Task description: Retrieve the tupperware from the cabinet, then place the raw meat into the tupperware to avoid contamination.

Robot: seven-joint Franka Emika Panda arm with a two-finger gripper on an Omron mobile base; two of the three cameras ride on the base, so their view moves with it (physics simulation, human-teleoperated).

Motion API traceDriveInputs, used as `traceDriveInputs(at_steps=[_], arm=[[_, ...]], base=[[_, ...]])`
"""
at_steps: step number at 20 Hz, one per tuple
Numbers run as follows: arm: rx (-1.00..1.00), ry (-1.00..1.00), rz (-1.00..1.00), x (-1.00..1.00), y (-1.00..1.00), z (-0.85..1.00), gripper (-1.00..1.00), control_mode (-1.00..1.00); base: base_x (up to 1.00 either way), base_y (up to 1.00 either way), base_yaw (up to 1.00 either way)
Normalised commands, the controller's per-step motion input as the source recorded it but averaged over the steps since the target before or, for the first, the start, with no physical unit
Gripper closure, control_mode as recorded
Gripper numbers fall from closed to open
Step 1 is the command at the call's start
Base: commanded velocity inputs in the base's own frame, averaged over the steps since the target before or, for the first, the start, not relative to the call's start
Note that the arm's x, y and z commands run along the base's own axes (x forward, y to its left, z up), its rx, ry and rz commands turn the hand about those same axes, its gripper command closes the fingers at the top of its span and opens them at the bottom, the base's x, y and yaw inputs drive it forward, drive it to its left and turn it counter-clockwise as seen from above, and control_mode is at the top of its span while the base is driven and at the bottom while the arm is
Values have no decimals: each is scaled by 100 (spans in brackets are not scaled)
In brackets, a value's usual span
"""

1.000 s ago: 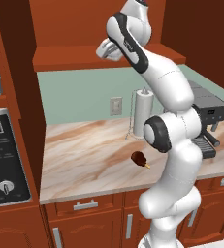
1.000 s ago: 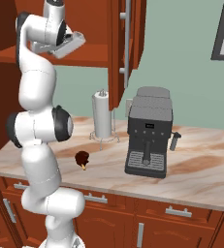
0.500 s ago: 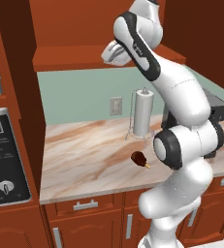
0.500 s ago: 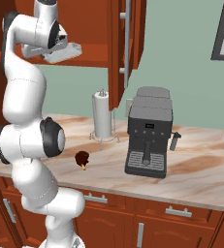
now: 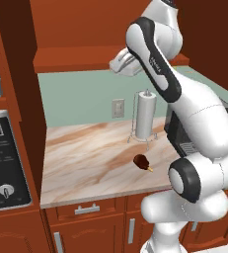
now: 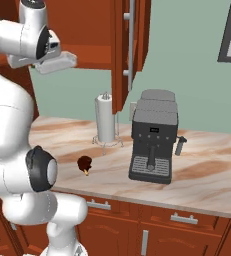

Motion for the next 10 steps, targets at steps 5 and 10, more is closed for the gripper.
traceDriveInputs(at_steps=[5,10], arm=[[0,0,0,-87,0,0,100,-100],[1,0,0,-88,0,0,100,-100]], base=[[0,0,0],[0,0,0]])
